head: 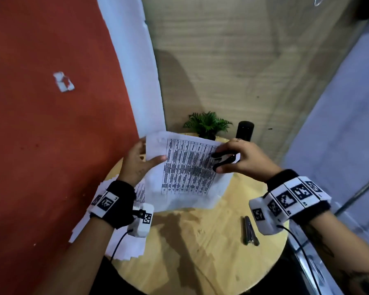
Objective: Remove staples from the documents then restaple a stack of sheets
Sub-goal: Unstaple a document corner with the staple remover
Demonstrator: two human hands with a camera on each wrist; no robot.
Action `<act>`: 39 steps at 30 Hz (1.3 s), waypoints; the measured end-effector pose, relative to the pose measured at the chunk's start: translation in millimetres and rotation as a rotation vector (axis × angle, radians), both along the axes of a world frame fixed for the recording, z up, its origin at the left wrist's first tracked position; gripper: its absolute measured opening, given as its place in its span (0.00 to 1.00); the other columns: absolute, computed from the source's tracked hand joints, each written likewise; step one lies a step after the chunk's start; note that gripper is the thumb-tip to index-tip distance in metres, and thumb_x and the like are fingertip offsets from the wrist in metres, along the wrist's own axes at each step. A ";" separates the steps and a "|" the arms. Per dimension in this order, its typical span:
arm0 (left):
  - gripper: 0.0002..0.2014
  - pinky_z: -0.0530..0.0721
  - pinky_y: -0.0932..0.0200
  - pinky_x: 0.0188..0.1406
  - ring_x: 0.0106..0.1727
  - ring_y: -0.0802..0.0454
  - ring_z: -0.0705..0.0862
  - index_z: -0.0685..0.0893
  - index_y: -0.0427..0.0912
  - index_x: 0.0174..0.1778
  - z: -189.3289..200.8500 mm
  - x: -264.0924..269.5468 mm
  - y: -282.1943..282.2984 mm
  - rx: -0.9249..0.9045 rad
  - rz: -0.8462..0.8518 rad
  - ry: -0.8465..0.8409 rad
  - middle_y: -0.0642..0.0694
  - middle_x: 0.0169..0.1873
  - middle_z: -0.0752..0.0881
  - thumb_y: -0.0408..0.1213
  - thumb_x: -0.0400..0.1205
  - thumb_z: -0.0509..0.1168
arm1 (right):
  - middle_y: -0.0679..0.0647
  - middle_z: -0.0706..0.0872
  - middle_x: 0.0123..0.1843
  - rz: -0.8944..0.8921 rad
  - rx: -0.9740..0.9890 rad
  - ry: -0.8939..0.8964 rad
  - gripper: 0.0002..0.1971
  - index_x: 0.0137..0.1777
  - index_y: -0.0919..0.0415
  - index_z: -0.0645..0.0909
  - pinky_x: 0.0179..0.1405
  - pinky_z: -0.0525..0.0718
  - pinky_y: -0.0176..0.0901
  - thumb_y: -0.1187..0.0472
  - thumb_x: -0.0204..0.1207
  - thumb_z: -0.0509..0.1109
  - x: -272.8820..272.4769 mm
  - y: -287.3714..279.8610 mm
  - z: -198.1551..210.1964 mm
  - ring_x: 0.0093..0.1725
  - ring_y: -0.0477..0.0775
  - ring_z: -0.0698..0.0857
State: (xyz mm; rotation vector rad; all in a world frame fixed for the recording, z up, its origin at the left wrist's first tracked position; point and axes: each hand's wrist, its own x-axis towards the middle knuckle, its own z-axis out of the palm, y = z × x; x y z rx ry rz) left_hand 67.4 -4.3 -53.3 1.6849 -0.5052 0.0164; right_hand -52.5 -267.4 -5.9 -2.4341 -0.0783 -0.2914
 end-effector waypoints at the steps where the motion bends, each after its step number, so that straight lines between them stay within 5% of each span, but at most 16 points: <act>1: 0.39 0.77 0.59 0.61 0.62 0.55 0.81 0.74 0.63 0.62 14.5 -3.3 -2.5 -0.016 0.047 -0.118 0.51 0.59 0.84 0.61 0.55 0.78 | 0.46 0.85 0.48 0.027 -0.013 -0.007 0.22 0.53 0.51 0.87 0.55 0.80 0.58 0.51 0.58 0.84 -2.8 1.7 7.5 0.52 0.51 0.84; 3: 0.45 0.72 0.59 0.63 0.66 0.53 0.75 0.71 0.60 0.70 43.8 -12.3 -8.2 0.125 0.107 -0.443 0.50 0.64 0.79 0.68 0.56 0.74 | 0.49 0.86 0.49 0.075 -0.038 -0.015 0.22 0.53 0.49 0.86 0.54 0.80 0.58 0.50 0.58 0.84 -7.9 4.9 20.9 0.52 0.51 0.83; 5: 0.42 0.63 0.54 0.64 0.67 0.53 0.72 0.77 0.56 0.69 76.2 -27.5 -16.4 0.516 0.149 -0.696 0.54 0.64 0.80 0.72 0.59 0.66 | 0.49 0.86 0.50 0.117 -0.036 -0.014 0.21 0.52 0.48 0.86 0.55 0.80 0.59 0.51 0.58 0.84 -12.7 7.6 33.4 0.53 0.51 0.83; 7: 0.28 0.56 0.45 0.68 0.66 0.53 0.74 0.84 0.58 0.57 100.2 -40.8 -28.5 0.794 0.108 -0.750 0.56 0.56 0.85 0.68 0.66 0.66 | 0.49 0.86 0.49 0.157 -0.018 -0.016 0.20 0.51 0.47 0.86 0.55 0.81 0.60 0.53 0.58 0.84 -19.7 11.6 46.1 0.53 0.51 0.84; 9: 0.09 0.56 0.47 0.66 0.58 0.54 0.77 0.81 0.60 0.39 117.4 -47.1 -36.9 0.887 0.061 -0.733 0.58 0.40 0.85 0.59 0.73 0.69 | 0.48 0.86 0.49 0.191 -0.010 -0.028 0.20 0.48 0.40 0.84 0.55 0.81 0.60 0.54 0.57 0.85 -27.7 13.8 58.4 0.52 0.50 0.85; 12: 0.14 0.60 0.54 0.51 0.47 0.54 0.79 0.74 0.59 0.28 132.4 -47.8 -37.6 0.844 -0.045 -0.677 0.57 0.28 0.77 0.58 0.73 0.69 | 0.47 0.85 0.49 0.213 -0.006 -0.053 0.20 0.47 0.37 0.83 0.57 0.80 0.58 0.52 0.56 0.85 -39.7 13.2 72.9 0.53 0.48 0.84; 14: 0.10 0.57 0.55 0.45 0.47 0.55 0.78 0.83 0.57 0.36 138.4 -47.6 -36.0 0.848 -0.095 -0.718 0.57 0.31 0.77 0.58 0.75 0.69 | 0.44 0.84 0.49 0.237 0.025 -0.054 0.22 0.48 0.41 0.86 0.55 0.81 0.60 0.40 0.53 0.82 -45.9 11.5 79.8 0.52 0.49 0.84; 16: 0.15 0.55 0.56 0.43 0.50 0.56 0.77 0.87 0.54 0.46 141.4 -49.4 -35.4 0.869 -0.100 -0.767 0.59 0.35 0.77 0.60 0.75 0.67 | 0.43 0.83 0.48 0.276 0.085 -0.046 0.28 0.50 0.41 0.86 0.45 0.84 0.67 0.31 0.50 0.78 -51.2 10.2 84.2 0.49 0.57 0.85; 19: 0.16 0.62 0.56 0.44 0.46 0.54 0.81 0.88 0.52 0.45 147.1 -55.3 -32.5 0.715 -0.141 -0.762 0.62 0.33 0.80 0.59 0.72 0.67 | 0.47 0.82 0.49 0.312 0.130 -0.036 0.26 0.50 0.42 0.86 0.31 0.83 0.73 0.36 0.50 0.80 -56.1 8.9 89.6 0.47 0.76 0.82; 21: 0.13 0.71 0.56 0.37 0.35 0.53 0.83 0.89 0.53 0.40 149.8 -57.0 -28.5 0.596 -0.232 -0.641 0.57 0.29 0.85 0.57 0.70 0.68 | 0.47 0.82 0.49 0.316 0.091 -0.066 0.26 0.50 0.44 0.87 0.45 0.85 0.66 0.35 0.52 0.79 -58.5 5.5 93.5 0.50 0.67 0.83; 23: 0.09 0.70 0.59 0.30 0.27 0.59 0.78 0.88 0.57 0.38 150.3 -56.5 -26.7 0.556 -0.278 -0.568 0.56 0.23 0.82 0.56 0.69 0.70 | 0.46 0.81 0.53 0.289 0.003 -0.172 0.29 0.50 0.45 0.86 0.59 0.80 0.49 0.30 0.52 0.76 -58.6 2.4 93.5 0.56 0.48 0.82; 26: 0.09 0.65 0.62 0.27 0.23 0.65 0.70 0.84 0.58 0.24 153.0 -56.2 -26.6 0.522 -0.296 -0.530 0.56 0.17 0.75 0.52 0.69 0.72 | 0.50 0.75 0.63 0.153 -0.019 -0.410 0.25 0.52 0.48 0.84 0.54 0.80 0.32 0.39 0.54 0.77 -56.9 12.7 88.9 0.63 0.40 0.76; 31: 0.13 0.64 0.64 0.23 0.23 0.62 0.69 0.81 0.47 0.21 159.2 -62.0 -28.2 0.469 -0.325 -0.445 0.51 0.19 0.73 0.47 0.67 0.73 | 0.55 0.82 0.58 0.154 -0.239 -0.765 0.19 0.56 0.61 0.81 0.47 0.86 0.56 0.61 0.64 0.76 -51.0 48.1 84.4 0.55 0.58 0.84; 39: 0.27 0.63 0.57 0.31 0.30 0.57 0.68 0.83 0.32 0.29 159.5 -63.5 -27.3 0.385 -0.352 -0.433 0.49 0.25 0.69 0.58 0.63 0.71 | 0.57 0.88 0.52 0.184 -0.508 -0.897 0.13 0.51 0.67 0.85 0.37 0.86 0.49 0.68 0.64 0.75 -48.8 68.9 93.3 0.47 0.61 0.86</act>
